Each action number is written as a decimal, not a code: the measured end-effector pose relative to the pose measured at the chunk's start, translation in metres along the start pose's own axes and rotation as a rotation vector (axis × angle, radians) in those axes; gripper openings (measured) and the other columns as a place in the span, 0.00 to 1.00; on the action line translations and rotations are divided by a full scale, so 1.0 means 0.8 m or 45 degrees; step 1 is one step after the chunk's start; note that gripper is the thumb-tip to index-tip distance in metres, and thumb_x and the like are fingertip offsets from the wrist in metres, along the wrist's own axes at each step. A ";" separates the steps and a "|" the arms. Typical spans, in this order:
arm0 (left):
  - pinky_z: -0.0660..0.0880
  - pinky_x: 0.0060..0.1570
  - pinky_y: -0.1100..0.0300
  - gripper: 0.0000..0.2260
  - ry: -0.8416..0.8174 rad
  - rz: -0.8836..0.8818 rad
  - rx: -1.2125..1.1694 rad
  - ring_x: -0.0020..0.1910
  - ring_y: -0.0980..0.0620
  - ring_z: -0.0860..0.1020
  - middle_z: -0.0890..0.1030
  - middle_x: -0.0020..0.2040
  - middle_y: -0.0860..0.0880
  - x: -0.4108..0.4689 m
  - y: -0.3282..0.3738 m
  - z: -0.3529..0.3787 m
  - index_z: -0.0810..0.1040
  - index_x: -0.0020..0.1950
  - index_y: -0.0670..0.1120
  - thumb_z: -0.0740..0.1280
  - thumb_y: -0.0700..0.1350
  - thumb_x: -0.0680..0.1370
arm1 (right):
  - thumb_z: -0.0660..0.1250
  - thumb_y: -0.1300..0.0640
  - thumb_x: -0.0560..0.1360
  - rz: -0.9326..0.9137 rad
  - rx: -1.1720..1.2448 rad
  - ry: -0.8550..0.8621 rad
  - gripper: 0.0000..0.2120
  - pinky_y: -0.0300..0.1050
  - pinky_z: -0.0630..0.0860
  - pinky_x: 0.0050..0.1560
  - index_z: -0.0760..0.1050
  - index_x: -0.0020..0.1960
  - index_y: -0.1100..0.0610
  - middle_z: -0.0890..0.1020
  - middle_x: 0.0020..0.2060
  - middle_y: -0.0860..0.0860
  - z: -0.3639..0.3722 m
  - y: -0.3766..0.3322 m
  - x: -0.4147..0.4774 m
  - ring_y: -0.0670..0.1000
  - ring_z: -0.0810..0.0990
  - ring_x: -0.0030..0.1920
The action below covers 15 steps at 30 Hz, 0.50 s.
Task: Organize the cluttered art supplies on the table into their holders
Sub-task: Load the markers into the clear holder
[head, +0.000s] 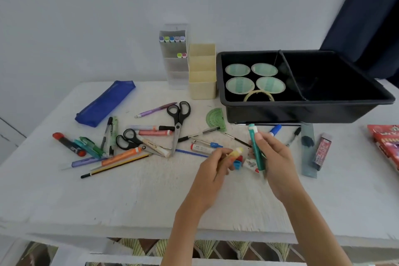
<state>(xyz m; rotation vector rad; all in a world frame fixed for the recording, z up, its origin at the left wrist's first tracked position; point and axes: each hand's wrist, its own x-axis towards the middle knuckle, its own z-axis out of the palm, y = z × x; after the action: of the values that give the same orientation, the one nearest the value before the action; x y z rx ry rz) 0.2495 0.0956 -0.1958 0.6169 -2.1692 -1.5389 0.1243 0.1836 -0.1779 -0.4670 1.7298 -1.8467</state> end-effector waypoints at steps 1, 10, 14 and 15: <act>0.72 0.44 0.67 0.09 0.049 0.012 -0.056 0.41 0.59 0.74 0.77 0.41 0.57 0.002 0.003 -0.006 0.73 0.56 0.55 0.57 0.53 0.80 | 0.62 0.50 0.77 0.003 -0.001 -0.009 0.12 0.42 0.76 0.45 0.78 0.57 0.53 0.80 0.41 0.49 0.005 -0.002 0.003 0.49 0.77 0.43; 0.69 0.34 0.65 0.09 0.535 0.191 -0.263 0.33 0.58 0.69 0.70 0.38 0.54 0.051 0.017 -0.087 0.69 0.55 0.49 0.58 0.51 0.79 | 0.70 0.56 0.73 -0.236 -0.204 -0.139 0.08 0.37 0.78 0.44 0.78 0.52 0.49 0.83 0.43 0.51 0.099 -0.037 0.042 0.51 0.81 0.46; 0.75 0.43 0.65 0.09 0.644 0.207 -0.225 0.43 0.56 0.78 0.79 0.44 0.53 0.083 0.026 -0.141 0.74 0.53 0.50 0.59 0.52 0.77 | 0.71 0.56 0.72 -0.311 -0.305 -0.162 0.15 0.47 0.80 0.48 0.76 0.58 0.48 0.82 0.46 0.53 0.141 -0.060 0.077 0.53 0.81 0.45; 0.73 0.46 0.67 0.09 0.678 0.232 -0.166 0.47 0.58 0.78 0.79 0.47 0.52 0.091 0.029 -0.155 0.75 0.53 0.50 0.60 0.52 0.77 | 0.71 0.55 0.72 -0.330 -0.321 -0.170 0.15 0.50 0.81 0.48 0.76 0.59 0.50 0.82 0.46 0.52 0.150 -0.067 0.087 0.52 0.82 0.45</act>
<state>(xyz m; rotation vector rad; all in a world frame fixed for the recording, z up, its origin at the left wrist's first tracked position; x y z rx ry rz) 0.2568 -0.0344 -0.1301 0.6728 -1.6615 -1.2347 0.1337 0.0465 -0.1206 -0.9326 1.8891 -1.7263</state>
